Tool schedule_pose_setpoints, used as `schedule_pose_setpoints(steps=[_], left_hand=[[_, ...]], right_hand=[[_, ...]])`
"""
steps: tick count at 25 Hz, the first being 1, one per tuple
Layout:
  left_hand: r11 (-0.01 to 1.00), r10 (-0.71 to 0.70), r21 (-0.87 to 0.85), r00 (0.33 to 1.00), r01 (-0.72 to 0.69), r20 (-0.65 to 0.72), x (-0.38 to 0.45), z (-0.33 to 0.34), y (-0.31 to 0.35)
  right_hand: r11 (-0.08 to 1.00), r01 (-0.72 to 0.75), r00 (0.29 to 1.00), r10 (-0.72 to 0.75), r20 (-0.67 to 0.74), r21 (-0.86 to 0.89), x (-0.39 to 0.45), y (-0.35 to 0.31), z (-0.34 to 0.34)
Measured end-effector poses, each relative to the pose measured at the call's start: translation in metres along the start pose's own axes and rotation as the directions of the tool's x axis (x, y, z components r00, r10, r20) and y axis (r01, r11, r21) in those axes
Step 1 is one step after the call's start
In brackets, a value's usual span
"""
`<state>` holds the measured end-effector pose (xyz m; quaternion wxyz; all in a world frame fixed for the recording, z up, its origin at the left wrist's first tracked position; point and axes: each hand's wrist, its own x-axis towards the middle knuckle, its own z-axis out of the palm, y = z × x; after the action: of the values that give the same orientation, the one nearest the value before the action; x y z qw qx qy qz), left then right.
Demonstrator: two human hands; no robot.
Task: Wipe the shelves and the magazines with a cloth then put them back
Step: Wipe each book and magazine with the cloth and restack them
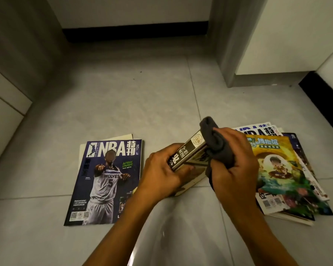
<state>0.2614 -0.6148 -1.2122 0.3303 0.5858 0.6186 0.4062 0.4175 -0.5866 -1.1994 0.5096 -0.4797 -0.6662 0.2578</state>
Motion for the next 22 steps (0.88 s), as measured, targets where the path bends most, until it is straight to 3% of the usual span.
schedule_pose_setpoints(steps=[3,5,7,9,13,15,20,22], left_hand=[[0.999,-0.030,0.030,1.000,0.029,0.007,0.006,0.004,0.006],[1.000,0.006,0.001,1.000,-0.006,0.023,0.006,0.002,0.003],[0.998,0.002,-0.064,1.000,0.000,0.022,0.003,-0.004,-0.002],[0.993,-0.013,-0.117,1.000,0.016,0.025,0.000,-0.008,-0.003],[0.989,0.018,-0.145,1.000,-0.020,-0.019,-0.002,-0.012,-0.011],[0.982,-0.010,-0.188,0.999,0.003,-0.034,-0.007,-0.019,-0.016],[0.975,-0.055,-0.215,0.998,0.056,0.013,-0.010,-0.022,-0.013],[0.979,-0.051,-0.197,0.999,0.053,0.015,-0.007,-0.020,-0.014]], right_hand=[[0.995,0.082,0.995,-0.078,0.066,-0.055,0.008,0.018,-0.001],[0.998,-0.003,0.995,0.009,0.102,-0.065,0.014,0.047,-0.012],[0.974,-0.117,0.988,0.135,0.082,-0.193,0.014,0.065,-0.024],[0.950,-0.152,0.986,0.165,0.025,-0.273,0.009,0.050,-0.021],[0.986,0.053,0.997,-0.044,0.062,-0.156,-0.001,-0.026,0.022],[0.975,0.144,0.986,-0.126,0.113,-0.170,-0.005,-0.021,0.029],[0.931,-0.171,0.985,0.172,-0.026,-0.322,0.005,0.063,-0.011],[0.921,-0.146,0.989,0.143,-0.035,-0.360,0.004,0.044,-0.002]])
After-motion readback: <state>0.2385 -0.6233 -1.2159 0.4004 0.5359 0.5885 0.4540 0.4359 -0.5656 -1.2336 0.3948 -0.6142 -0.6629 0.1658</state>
